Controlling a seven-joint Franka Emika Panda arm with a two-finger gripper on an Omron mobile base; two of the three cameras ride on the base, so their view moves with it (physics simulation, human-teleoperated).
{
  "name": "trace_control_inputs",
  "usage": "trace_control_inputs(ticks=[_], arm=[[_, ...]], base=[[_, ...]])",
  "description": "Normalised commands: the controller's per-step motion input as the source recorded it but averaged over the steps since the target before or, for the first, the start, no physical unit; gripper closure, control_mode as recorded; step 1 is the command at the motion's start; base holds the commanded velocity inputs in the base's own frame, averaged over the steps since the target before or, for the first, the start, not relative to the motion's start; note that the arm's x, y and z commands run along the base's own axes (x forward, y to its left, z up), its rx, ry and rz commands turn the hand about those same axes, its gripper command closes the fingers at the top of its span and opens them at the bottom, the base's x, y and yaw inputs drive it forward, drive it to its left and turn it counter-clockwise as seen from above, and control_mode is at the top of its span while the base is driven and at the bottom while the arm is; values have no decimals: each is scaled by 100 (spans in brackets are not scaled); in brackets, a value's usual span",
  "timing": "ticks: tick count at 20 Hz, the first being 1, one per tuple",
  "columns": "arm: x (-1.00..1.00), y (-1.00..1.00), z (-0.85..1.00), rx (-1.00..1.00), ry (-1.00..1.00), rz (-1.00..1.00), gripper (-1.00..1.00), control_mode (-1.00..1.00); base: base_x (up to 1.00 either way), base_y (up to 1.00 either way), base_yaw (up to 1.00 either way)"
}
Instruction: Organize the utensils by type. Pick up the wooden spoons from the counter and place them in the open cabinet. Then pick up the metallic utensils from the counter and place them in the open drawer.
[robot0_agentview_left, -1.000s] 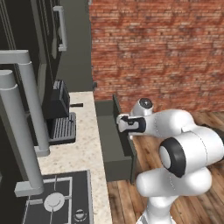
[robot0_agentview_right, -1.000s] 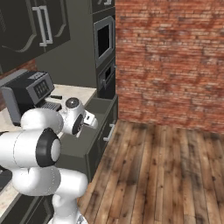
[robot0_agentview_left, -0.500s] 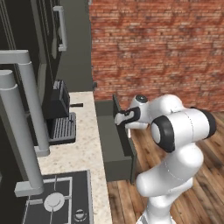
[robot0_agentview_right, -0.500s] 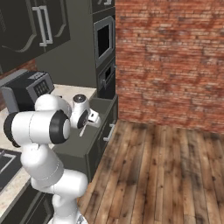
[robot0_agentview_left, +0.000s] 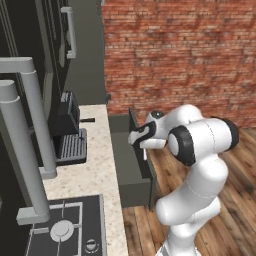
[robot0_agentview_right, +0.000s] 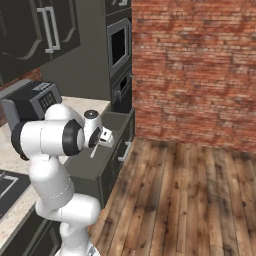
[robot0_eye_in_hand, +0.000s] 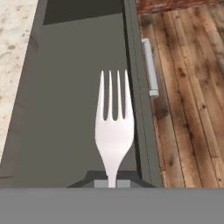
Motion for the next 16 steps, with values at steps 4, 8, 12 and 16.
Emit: trace_control_inputs(ticks=[4,8,12,16], arm=[[24,1,-25,0,8,0,100,-100],[28,0,-30,0,10,0,100,-100],[30,4,-34,0,9,0,100,-100],[27,5,-28,0,9,0,100,-100]], base=[[0,0,0],[0,0,0],[0,0,0],[0,0,0]])
